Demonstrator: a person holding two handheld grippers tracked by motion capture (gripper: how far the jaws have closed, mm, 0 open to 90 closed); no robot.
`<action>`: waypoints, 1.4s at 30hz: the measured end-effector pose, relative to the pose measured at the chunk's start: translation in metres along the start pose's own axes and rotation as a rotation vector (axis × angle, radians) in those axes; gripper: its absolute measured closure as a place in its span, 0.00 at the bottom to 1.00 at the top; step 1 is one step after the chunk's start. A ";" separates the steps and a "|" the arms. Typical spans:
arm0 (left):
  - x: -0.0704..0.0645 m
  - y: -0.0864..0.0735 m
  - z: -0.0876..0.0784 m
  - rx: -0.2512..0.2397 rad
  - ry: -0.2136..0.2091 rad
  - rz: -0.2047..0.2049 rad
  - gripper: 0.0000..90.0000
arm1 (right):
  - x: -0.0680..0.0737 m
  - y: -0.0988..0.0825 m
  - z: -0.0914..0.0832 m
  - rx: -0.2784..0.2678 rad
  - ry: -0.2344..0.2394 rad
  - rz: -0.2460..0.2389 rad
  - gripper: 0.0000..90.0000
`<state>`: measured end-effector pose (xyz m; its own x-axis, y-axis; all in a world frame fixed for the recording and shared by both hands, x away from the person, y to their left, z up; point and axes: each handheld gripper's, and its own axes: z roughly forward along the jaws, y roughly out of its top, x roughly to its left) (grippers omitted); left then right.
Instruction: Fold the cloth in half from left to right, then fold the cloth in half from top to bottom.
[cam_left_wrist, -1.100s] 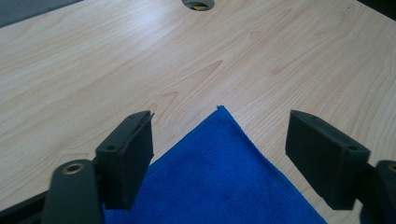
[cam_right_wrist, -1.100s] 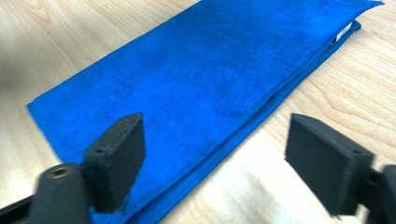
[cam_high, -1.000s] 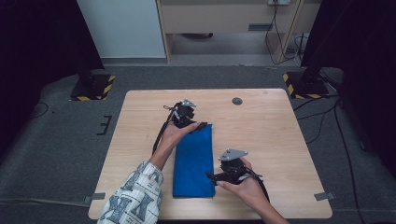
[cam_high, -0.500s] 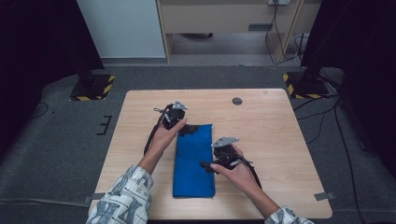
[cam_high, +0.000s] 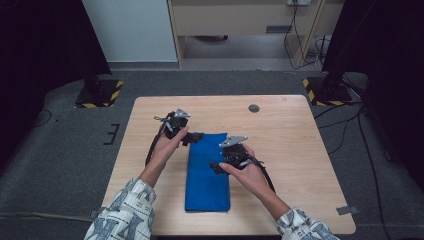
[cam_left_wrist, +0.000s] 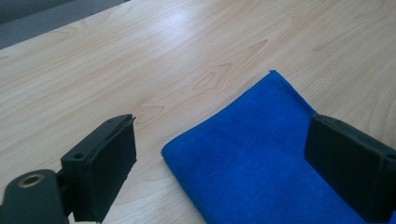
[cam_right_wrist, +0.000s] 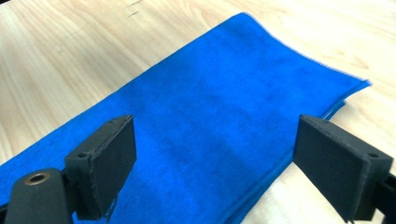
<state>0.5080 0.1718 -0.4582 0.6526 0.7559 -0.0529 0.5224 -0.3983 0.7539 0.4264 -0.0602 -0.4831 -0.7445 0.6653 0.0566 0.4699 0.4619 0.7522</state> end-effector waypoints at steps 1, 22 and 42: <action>0.001 -0.001 -0.001 0.002 0.002 0.001 0.10 | -0.001 0.002 0.000 0.001 -0.002 0.002 0.16; 0.016 -0.012 -0.003 -0.024 0.008 -0.028 0.13 | -0.049 0.037 0.019 0.019 -0.079 0.024 0.39; 0.016 -0.021 0.016 0.042 0.000 -0.017 0.23 | -0.093 0.027 0.063 0.063 -0.142 0.130 0.56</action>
<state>0.5166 0.1838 -0.4851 0.6435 0.7626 -0.0654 0.5561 -0.4071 0.7246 0.5380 -0.0722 -0.5099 -0.6031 0.7958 0.0545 0.5902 0.3994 0.7015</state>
